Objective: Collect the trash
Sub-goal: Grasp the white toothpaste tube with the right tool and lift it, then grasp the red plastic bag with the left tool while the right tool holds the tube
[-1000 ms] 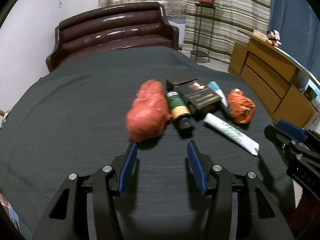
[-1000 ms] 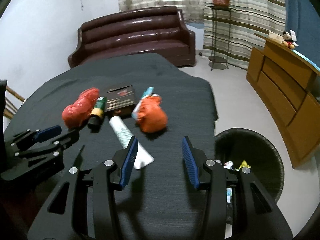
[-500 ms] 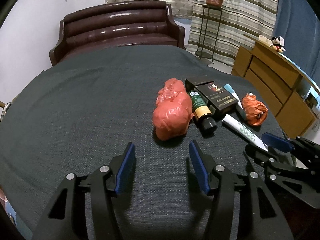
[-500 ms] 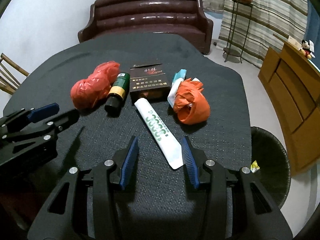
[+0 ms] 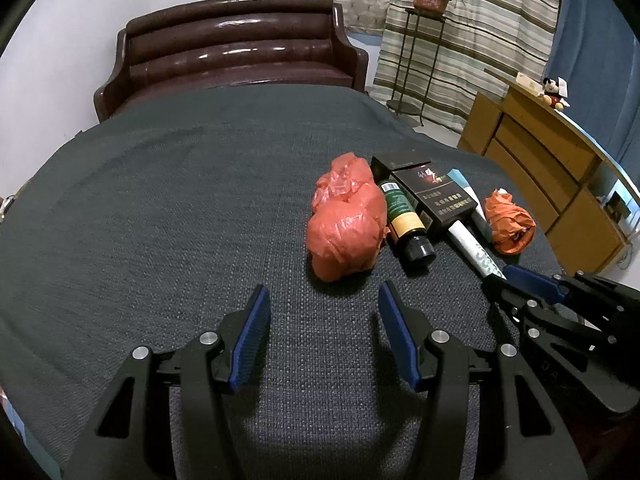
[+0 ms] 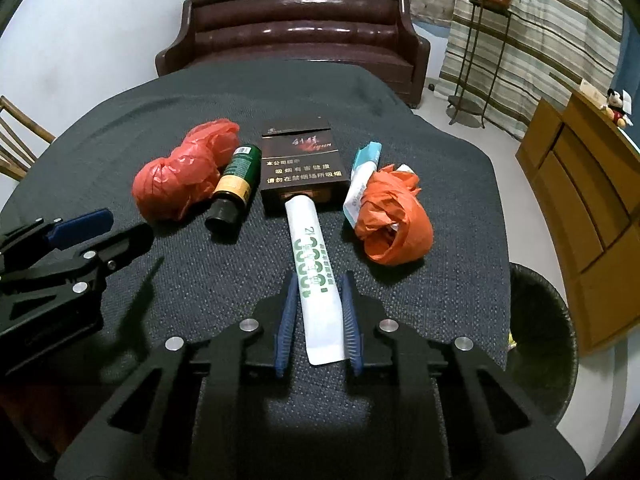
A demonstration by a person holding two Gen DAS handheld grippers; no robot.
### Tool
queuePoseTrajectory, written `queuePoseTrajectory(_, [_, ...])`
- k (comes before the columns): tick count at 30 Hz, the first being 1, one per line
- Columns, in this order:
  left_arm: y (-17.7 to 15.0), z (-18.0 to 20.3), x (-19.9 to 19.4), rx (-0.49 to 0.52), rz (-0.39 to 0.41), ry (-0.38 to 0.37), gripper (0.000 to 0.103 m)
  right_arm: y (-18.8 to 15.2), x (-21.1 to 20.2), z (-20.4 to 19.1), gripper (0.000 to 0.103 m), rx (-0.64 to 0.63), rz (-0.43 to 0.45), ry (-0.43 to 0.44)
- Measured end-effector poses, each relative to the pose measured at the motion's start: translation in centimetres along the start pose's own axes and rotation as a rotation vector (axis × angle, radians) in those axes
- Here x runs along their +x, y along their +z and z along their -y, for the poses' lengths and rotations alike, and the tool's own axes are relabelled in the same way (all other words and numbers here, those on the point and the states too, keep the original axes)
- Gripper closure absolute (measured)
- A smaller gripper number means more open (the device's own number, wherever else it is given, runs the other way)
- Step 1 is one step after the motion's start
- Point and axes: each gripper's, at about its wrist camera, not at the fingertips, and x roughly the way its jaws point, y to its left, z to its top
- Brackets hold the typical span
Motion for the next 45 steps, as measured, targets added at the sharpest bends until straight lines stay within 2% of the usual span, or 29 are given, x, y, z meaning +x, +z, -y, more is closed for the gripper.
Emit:
queuePoseTrajectory(10, [0.0, 0.2, 0.0, 0.005, 0.009, -0.005, 0.047, -0.4, -1.1, -0.2, 0.084, 0.025, 0.028, 0.025])
queuePoseTrajectory(18, [0.4, 0.4, -0.3, 0.012, 0.027, -0.018, 0.047, 0.5, -2.5, 0.6, 0.084, 0.064, 0.101, 0.026])
queuePoseTrajectory(30, [2.2, 0.5, 1.2, -0.003, 0.012, -0.021, 0.046, 2.5, -0.9, 3.4, 0.084, 0.128, 0.143, 0.003])
queuePoseTrajectory(39, [3.2, 0.1, 3.0, -0.025, -0.037, -0.065, 0.047, 3.4, 0.0, 3.7, 0.084, 0.135, 0.151, 0.019])
queuePoseTrajectory(40, [3.3, 0.1, 3.1, -0.029, -0.040, -0.070, 0.049, 3.5, 0.1, 3.7, 0.084, 0.134, 0.150, 0.021])
queuePoseTrajectory(42, [3.3, -0.1, 3.1, -0.031, -0.043, -0.088, 0.060, 3.5, 0.3, 3.6, 0.084, 0.131, 0.147, 0.024])
queuePoseTrajectory(45, [3.3, -0.1, 3.0, -0.025, -0.036, -0.095, 0.062, 3.6, 0.3, 3.5, 0.084, 0.127, 0.149, 0.025])
